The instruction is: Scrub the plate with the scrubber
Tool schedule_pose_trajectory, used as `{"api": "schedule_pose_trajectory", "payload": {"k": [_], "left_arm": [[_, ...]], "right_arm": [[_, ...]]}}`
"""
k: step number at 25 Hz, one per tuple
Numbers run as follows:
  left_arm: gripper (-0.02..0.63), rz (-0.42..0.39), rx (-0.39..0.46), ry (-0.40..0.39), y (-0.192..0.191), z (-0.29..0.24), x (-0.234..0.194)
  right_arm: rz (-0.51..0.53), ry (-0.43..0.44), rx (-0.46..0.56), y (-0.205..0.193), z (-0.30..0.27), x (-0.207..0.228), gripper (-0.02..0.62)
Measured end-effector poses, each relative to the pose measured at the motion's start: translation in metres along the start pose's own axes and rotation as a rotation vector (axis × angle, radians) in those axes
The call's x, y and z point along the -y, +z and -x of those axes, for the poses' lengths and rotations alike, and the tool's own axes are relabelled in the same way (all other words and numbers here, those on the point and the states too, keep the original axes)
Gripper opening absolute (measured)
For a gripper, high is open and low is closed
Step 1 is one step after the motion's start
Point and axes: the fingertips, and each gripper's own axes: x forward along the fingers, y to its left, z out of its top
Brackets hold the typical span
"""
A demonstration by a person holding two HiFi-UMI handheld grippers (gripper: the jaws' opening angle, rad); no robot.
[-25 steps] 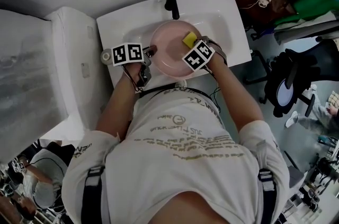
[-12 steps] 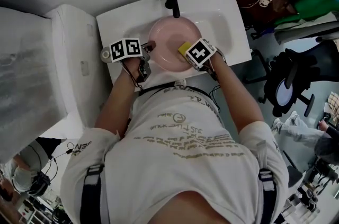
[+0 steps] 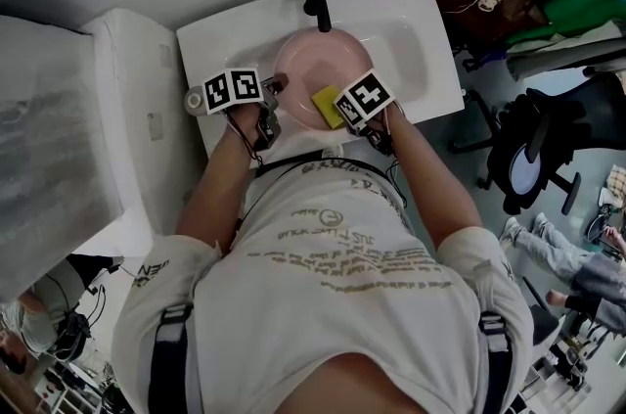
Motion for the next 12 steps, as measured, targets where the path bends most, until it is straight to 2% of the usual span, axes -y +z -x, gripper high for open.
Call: {"api": "schedule_pose_trajectory", "payload": {"k": [4, 8, 12], "left_arm": [[0.048, 0.002, -0.002, -0.005, -0.005, -0.004, 0.007], [0.048, -0.018, -0.019, -0.004, -0.01, -0.007, 0.014], [0.048, -0.003, -0.035, -0.031, -0.018, -0.011, 0.021]], "right_arm": [[-0.033, 0.053, 0.065, 0.01, -0.001, -0.019, 0.037], [-0.03, 0.042, 0.102, 0.019, -0.001, -0.025, 0.037], [-0.056, 0.048, 0.171, 0.035, 0.004, -0.03, 0.037]]}}
